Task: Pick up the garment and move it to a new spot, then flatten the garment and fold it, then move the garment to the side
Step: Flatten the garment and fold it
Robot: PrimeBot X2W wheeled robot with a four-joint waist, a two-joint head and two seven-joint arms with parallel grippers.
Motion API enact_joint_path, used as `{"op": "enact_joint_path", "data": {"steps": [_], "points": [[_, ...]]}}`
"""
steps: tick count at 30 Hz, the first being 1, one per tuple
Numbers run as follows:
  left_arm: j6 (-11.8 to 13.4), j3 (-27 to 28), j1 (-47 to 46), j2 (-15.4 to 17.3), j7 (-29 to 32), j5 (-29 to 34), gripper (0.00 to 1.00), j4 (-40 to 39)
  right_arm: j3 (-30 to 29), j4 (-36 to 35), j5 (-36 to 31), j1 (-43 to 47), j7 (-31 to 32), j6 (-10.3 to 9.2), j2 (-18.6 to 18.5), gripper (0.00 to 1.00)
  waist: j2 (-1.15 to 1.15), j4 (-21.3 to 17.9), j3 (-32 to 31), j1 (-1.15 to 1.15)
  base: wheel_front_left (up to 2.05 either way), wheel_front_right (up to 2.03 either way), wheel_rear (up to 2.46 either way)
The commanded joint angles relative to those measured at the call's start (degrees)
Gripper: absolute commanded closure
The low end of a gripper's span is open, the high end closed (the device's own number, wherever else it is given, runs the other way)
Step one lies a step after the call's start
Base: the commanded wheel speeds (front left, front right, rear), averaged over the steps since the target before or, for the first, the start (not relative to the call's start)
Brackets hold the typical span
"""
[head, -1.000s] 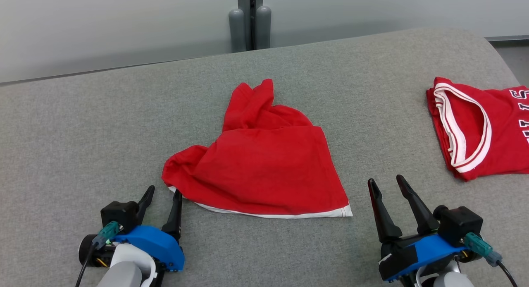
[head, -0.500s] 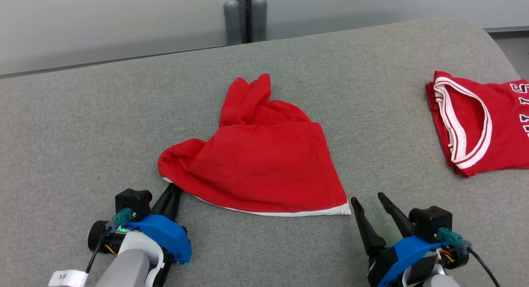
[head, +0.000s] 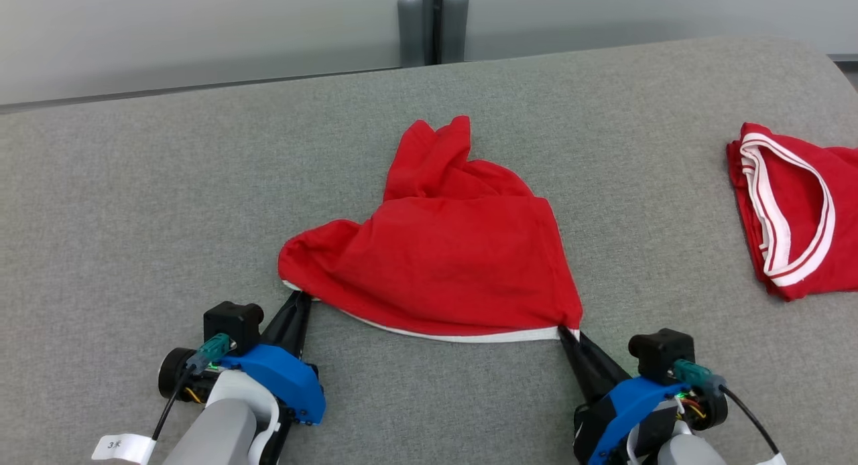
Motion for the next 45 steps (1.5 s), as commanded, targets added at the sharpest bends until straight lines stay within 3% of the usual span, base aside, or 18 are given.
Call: {"op": "enact_joint_path", "data": {"steps": [1, 8, 17, 23, 28, 32, 39, 45], "points": [[-0.3, -0.2, -0.5, 0.1, -0.5, -0.2, 1.0, -0.5, -0.6, -0.1, 0.4, -0.6, -0.5, 0.01, -0.1, 1.0, 0.0, 0.1, -0.2, 0.0, 0.0, 0.0, 0.0], [-0.5, -1.9, 1.6, 2.8, 2.3, -2.3, 1.0, -10.0, -7.2, -9.8, 2.2, 1.6, -0.7, 0.01, -0.1, 1.0, 0.0, 0.1, -2.6, 0.0, 0.0, 0.0, 0.0], [-0.3, -0.4, 6.6, 11.2, 16.4, -9.8, 1.0, -42.3, -11.7, -33.5, 2.8, 3.6, 10.8, 0.01, -1.6, 1.0, 0.0, 0.5, -4.2, 0.0, 0.0, 0.0, 0.0], [4.1, 4.7, 3.9, 16.4, 26.6, -14.7, 1.0, -58.3, -13.0, -44.3, 5.5, -2.1, 18.8, 0.01, -4.2, 1.0, 0.0, 0.7, -1.8, 0.0, 0.0, 0.0, 0.0], [7.3, 9.0, -4.4, 17.6, 32.3, -17.3, 1.0, -58.0, -11.5, -38.7, 12.0, -15.8, 21.7, 0.01, -7.6, 1.0, 0.0, 0.2, 4.6, 0.0, 0.0, 0.0, 0.0], [8.1, 11.0, -15.3, 17.2, 32.9, -16.0, 1.0, -52.1, -9.2, -29.2, 14.7, -29.9, 18.9, 0.01, -8.7, 1.0, 0.0, -0.1, 10.5, 0.0, 0.0, 0.0, 0.0], [8.2, 12.4, -33.5, 16.9, 25.3, -8.1, 1.0, -41.4, -7.0, -15.4, 17.3, -52.8, 5.5, -0.06, -10.3, 1.0, 0.0, -0.5, 16.3, 0.0, 0.0, 0.0, 0.0], [5.3, 10.9, -39.7, 14.9, 16.6, -4.8, 1.0, -35.3, -2.0, -9.5, 16.8, -59.0, -4.0, -0.08, -13.9, 1.0, 0.0, -0.4, 16.6, 0.0, 0.0, 0.0, 0.0]]}}
